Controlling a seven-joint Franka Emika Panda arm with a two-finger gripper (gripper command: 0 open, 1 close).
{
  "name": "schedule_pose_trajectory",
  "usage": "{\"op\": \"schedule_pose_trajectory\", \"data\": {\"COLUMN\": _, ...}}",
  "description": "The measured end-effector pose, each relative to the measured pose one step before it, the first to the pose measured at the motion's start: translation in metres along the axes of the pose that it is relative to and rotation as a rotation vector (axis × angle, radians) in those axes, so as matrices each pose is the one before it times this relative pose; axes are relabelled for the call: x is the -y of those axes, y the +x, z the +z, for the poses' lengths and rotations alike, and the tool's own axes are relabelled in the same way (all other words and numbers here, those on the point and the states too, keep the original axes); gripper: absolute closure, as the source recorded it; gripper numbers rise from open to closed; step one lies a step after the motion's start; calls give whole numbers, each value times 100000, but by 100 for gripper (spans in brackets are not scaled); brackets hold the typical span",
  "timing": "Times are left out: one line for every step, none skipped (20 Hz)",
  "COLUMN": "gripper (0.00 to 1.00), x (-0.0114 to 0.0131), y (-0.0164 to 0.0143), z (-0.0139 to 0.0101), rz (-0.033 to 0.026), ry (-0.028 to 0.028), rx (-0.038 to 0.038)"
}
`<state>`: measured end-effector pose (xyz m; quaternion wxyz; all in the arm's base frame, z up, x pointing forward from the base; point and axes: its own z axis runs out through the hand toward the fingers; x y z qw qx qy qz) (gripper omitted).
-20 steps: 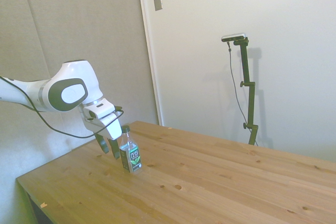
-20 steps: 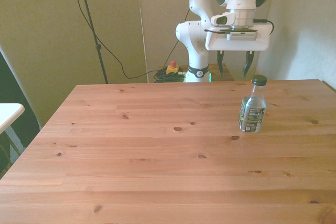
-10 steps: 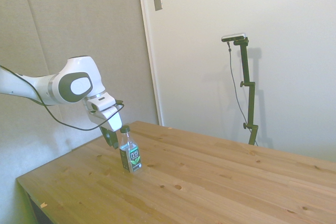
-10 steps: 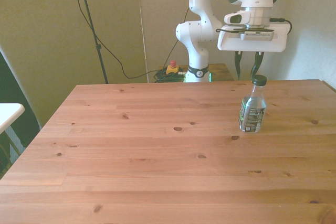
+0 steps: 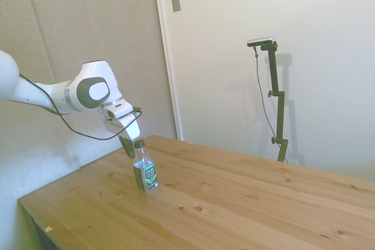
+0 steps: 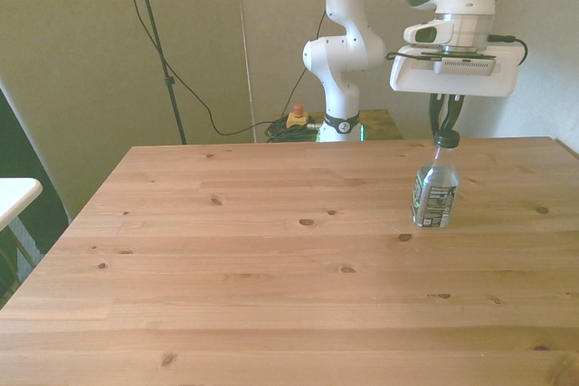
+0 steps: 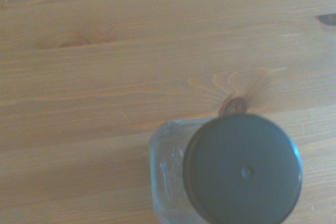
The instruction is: Knock down the bottle
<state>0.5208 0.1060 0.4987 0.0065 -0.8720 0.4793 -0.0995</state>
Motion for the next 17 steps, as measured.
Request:
{"op": "schedule_pose_trajectory", "data": {"gripper": 100, "x": 403, "y": 390, "z": -185, "rz": 660, "ry": 152, "rx": -364}}
{"op": "schedule_pose_trajectory", "data": {"gripper": 100, "x": 395, "y": 484, "z": -136, "rz": 663, "ry": 9, "rx": -849}}
{"op": "schedule_pose_trajectory", "data": {"gripper": 100, "x": 499, "y": 531, "z": -31, "rz": 990, "ry": 5, "rx": -961}}
{"op": "schedule_pose_trajectory", "data": {"gripper": 100, "x": 568, "y": 531, "z": 89, "rz": 984, "ry": -137, "rx": -561}}
{"op": "schedule_pose_trajectory", "data": {"gripper": 100, "x": 703, "y": 516, "z": 202, "rz": 836, "ry": -126, "rx": -427}}
{"op": "schedule_pose_trajectory", "data": {"gripper": 100, "x": 796, "y": 468, "z": 309, "rz": 904, "ry": -184, "rx": -732}}
{"op": "schedule_pose_trajectory", "data": {"gripper": 100, "x": 817, "y": 424, "z": 398, "rz": 858, "ry": -175, "rx": -626}}
{"op": "schedule_pose_trajectory", "data": {"gripper": 100, "x": 801, "y": 364, "z": 407, "rz": 645, "ry": -46, "rx": -557}}
{"op": "schedule_pose_trajectory", "data": {"gripper": 100, "x": 802, "y": 251, "z": 372, "rz": 424, "ry": 40, "rx": -708}}
{"op": "schedule_pose_trajectory", "data": {"gripper": 100, "x": 761, "y": 191, "z": 353, "rz": 396, "ry": 339, "rx": -484}}
{"op": "schedule_pose_trajectory", "data": {"gripper": 100, "x": 697, "y": 150, "z": 305, "rz": 258, "ry": 555, "rx": -412}}
{"op": "schedule_pose_trajectory", "data": {"gripper": 100, "x": 614, "y": 90, "z": 222, "rz": 13, "ry": 1026, "rx": -138}}
{"op": "schedule_pose_trajectory", "data": {"gripper": 100, "x": 515, "y": 94, "z": 199, "rz": -42, "ry": 1397, "rx": -348}}
{"op": "schedule_pose_trajectory", "data": {"gripper": 100, "x": 432, "y": 194, "z": 89, "rz": 18, "ry": 1642, "rx": -637}}
{"op": "schedule_pose_trajectory", "data": {"gripper": 100, "x": 287, "y": 170, "z": 107, "rz": -40, "ry": 1136, "rx": -610}}
{"op": "schedule_pose_trajectory", "data": {"gripper": 100, "x": 242, "y": 182, "z": 98, "rz": -202, "ry": 1157, "rx": -881}}
{"op": "schedule_pose_trajectory", "data": {"gripper": 100, "x": 215, "y": 183, "z": 100, "rz": -325, "ry": 811, "rx": -1028}}
